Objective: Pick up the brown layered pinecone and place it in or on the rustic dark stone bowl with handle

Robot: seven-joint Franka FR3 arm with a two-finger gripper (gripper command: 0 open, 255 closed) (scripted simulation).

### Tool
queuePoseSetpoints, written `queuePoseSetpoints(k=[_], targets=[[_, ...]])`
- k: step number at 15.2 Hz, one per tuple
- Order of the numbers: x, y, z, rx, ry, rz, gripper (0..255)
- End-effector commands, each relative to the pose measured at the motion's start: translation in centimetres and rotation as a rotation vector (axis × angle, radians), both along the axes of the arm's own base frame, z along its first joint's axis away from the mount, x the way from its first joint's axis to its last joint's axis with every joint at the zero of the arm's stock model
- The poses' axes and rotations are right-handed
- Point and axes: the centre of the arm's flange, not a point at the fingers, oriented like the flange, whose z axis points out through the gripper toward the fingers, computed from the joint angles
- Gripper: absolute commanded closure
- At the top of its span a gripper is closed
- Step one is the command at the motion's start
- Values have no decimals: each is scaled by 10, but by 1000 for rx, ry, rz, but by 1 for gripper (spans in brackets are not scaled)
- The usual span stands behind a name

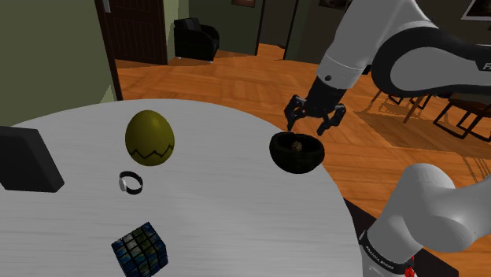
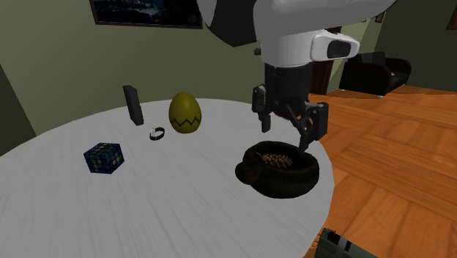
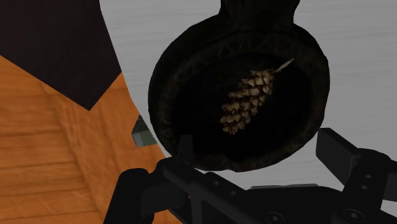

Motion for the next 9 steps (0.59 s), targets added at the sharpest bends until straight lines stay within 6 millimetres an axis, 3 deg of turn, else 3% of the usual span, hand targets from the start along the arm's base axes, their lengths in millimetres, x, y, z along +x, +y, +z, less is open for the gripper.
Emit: queuePoseSetpoints(k=[1,2,9], targets=[[-5,1,22,0,1,0,0],[-7,2,32,0,1,0,0],[-7,2,32,0,1,0,0]])
